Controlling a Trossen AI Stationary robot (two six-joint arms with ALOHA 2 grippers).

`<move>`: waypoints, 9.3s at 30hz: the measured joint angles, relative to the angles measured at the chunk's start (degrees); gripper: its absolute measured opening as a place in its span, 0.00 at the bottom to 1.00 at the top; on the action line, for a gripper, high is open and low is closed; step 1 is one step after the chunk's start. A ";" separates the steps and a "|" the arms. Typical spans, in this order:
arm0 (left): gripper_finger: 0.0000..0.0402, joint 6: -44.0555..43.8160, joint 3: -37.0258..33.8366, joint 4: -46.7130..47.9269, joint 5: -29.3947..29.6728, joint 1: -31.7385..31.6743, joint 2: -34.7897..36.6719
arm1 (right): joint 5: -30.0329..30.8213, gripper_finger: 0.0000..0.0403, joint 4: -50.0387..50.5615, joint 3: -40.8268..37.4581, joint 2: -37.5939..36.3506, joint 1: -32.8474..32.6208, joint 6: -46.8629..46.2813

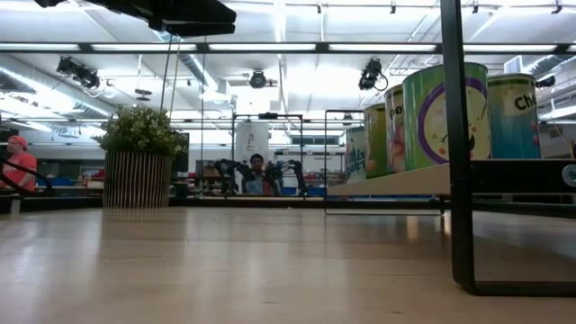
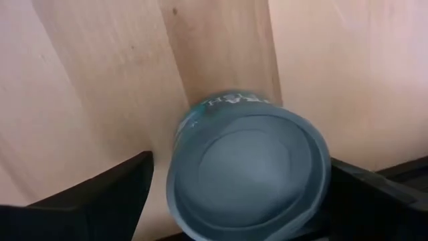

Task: Pick and place cans onto a shelf
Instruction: Put the canned tuna can on the shelf

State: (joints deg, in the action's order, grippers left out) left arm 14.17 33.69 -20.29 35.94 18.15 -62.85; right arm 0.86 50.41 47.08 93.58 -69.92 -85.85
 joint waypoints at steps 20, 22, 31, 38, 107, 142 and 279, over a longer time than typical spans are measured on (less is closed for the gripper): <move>0.98 1.90 0.00 0.02 -3.04 0.02 -0.02 | 1.69 0.80 16.96 14.19 0.04 1.19 -0.15; 0.98 1.65 0.00 0.02 -3.04 0.02 -0.02 | 3.77 0.80 21.77 18.06 0.04 1.39 -0.57; 0.98 1.49 0.00 -0.01 -3.06 0.02 -0.02 | 17.06 0.79 39.81 34.27 -0.14 4.32 -9.04; 0.98 -0.02 0.00 -0.06 -3.04 0.02 -0.02 | 18.10 0.79 39.61 35.55 -1.51 13.92 -9.00; 0.98 -6.10 0.00 12.12 -3.63 2.03 5.62 | -5.98 0.86 -0.31 35.42 13.47 42.30 -11.22; 0.98 -6.44 0.00 12.09 -5.35 2.01 5.62 | 3.98 0.87 -0.14 35.41 2.25 40.31 -6.35; 0.98 -16.59 27.87 -20.31 -18.02 6.85 -57.19 | 11.52 0.48 -43.08 -29.68 -87.64 57.62 77.49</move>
State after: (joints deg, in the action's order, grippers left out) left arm -2.42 61.56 -40.60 17.92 25.00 -120.04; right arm 12.38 7.33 17.40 5.94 -12.29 -8.35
